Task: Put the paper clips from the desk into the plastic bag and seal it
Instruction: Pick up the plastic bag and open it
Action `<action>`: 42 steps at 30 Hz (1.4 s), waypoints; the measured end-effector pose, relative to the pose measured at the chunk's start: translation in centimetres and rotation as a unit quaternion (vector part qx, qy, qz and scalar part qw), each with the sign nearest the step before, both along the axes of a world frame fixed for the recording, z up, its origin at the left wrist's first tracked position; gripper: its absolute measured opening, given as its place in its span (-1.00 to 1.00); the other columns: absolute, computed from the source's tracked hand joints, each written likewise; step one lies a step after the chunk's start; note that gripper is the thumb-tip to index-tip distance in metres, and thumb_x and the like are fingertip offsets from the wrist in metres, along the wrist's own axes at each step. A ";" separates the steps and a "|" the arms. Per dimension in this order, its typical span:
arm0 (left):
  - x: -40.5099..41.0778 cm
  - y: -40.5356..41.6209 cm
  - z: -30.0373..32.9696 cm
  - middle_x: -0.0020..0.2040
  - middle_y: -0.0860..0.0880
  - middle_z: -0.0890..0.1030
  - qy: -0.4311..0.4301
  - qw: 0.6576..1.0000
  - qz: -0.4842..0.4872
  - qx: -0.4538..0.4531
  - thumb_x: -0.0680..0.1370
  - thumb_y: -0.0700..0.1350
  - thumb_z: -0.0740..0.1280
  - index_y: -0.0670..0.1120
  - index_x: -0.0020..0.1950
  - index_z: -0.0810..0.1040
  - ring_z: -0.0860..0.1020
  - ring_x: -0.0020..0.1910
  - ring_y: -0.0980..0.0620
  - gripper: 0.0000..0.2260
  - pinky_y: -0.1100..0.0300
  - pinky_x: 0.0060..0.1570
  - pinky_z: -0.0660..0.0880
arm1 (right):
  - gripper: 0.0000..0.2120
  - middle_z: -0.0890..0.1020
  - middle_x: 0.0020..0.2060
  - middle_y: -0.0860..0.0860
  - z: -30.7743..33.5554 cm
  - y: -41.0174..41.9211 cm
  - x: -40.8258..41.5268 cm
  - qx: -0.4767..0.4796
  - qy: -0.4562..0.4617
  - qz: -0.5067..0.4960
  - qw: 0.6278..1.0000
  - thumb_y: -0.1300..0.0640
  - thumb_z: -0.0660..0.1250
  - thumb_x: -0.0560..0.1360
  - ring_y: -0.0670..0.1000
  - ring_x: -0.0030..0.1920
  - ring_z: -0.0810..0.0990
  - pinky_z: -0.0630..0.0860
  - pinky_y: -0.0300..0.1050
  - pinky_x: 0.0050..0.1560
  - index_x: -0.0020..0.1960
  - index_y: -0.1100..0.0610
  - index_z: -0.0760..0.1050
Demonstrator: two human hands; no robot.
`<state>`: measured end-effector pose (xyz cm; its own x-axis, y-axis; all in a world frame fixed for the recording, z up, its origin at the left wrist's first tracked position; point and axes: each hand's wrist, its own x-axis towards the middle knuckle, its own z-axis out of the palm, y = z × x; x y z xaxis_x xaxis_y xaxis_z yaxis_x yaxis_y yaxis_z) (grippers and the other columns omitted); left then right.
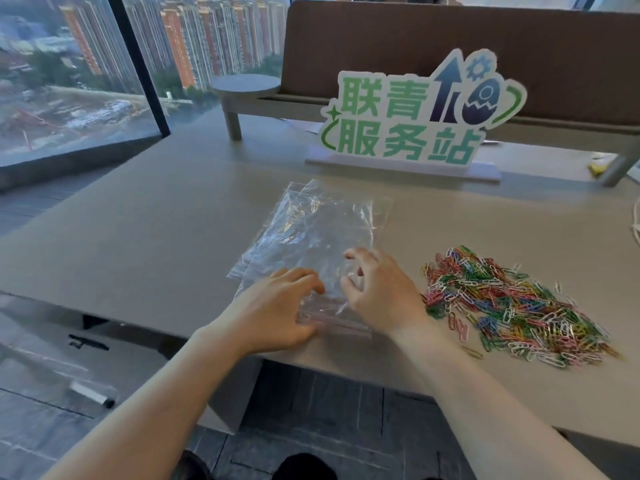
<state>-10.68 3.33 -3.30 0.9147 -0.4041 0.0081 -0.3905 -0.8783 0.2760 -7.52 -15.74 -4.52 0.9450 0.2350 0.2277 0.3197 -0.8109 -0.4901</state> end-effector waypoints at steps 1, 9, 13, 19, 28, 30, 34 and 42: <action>0.1 0.1 -0.2 0.41 0.15 0.46 -0.002 1.000 0.009 -0.005 0.51 0.03 0.35 0.10 0.27 0.50 0.43 0.36 0.08 -0.67 0.22 0.14 0.36 | -0.63 0.49 0.08 -0.01 0.0 0.1 -0.4 0.001 -0.001 0.003 1.000 0.00 0.22 0.53 -0.01 0.09 0.45 0.40 -0.10 -0.06 0.33 -0.01 0.37; 0.2 -0.3 -0.9 0.07 0.01 0.66 -0.057 0.995 0.051 -0.056 0.61 -0.10 0.29 -0.11 0.01 0.66 0.63 0.02 -0.02 -0.84 0.04 0.02 0.56 | -0.92 0.50 -0.26 -0.16 0.5 0.8 -4.2 0.032 -0.131 -0.004 0.991 0.10 0.26 0.49 -0.12 -0.31 0.46 0.41 -0.18 -0.39 -0.06 0.03 0.53; 0.0 -1.1 -0.2 -0.03 -0.02 0.64 -0.088 0.988 0.104 -0.073 0.63 -0.08 0.24 -0.12 -0.08 0.68 0.62 -0.10 -0.07 -0.75 -0.03 -0.09 0.58 | -0.88 0.48 -0.52 -0.09 0.9 1.4 -6.7 0.042 -0.144 0.046 0.988 0.06 0.25 0.48 -0.08 -0.52 0.39 0.35 -0.17 -0.52 -0.09 -0.01 0.56; -1.6 -2.8 3.0 -0.11 -0.08 0.56 -0.124 0.979 0.124 -0.106 0.65 -0.10 0.20 -0.17 -0.09 0.65 0.58 -0.17 -0.12 -0.71 -0.05 -0.13 0.55 | -0.70 0.41 -0.49 -0.16 1.4 1.1 -8.4 0.031 -0.042 0.044 0.998 -0.16 0.06 0.60 -0.11 -0.38 0.49 0.32 -0.19 -0.35 0.23 -0.15 0.45; -5.4 -5.9 6.9 0.03 -0.11 0.67 -0.140 0.971 0.106 -0.161 0.57 -0.24 0.29 -0.13 0.19 0.68 0.62 0.02 -0.12 -0.75 0.19 -0.04 0.44 | -0.69 0.58 -0.41 -0.07 4.9 -0.3 -10.2 0.186 -0.024 -0.079 0.979 -0.13 0.18 0.54 -0.09 -0.41 0.50 0.34 -0.11 -0.41 -0.26 0.03 0.48; -6.2 -6.4 7.5 0.03 -0.10 0.68 -0.143 0.968 0.107 -0.178 0.58 -0.26 0.26 -0.10 0.25 0.61 0.61 -0.05 -0.07 -0.72 0.15 -0.05 0.48 | -0.76 0.53 -0.47 -0.03 5.5 -0.9 -10.5 0.208 -0.023 -0.099 0.973 0.05 0.23 0.51 -0.05 -0.46 0.43 0.30 -0.10 -0.44 -0.31 0.07 0.46; -7.8 -6.8 8.4 0.03 -0.09 0.62 -0.124 0.962 0.103 -0.220 0.58 -0.32 0.21 -0.03 0.16 0.38 0.49 -0.29 -0.02 -0.76 0.11 -0.32 0.44 | -0.91 0.61 -0.40 0.03 6.0 -2.6 -11.3 0.252 -0.020 -0.111 0.961 0.15 0.28 0.48 0.08 -0.40 0.60 0.57 0.10 -0.37 -0.20 0.03 0.46; -10.2 -5.8 9.7 -0.16 -0.10 0.62 -0.173 0.955 0.084 -0.224 0.45 -0.50 0.18 -0.04 -0.26 0.43 0.58 -0.20 -0.19 -0.65 -0.10 -0.33 0.59 | -0.80 0.65 -0.29 0.04 8.1 -7.2 -13.5 0.287 0.006 -0.046 0.957 0.28 0.18 0.57 0.03 -0.55 0.53 0.45 -0.12 -0.51 -0.18 0.06 0.41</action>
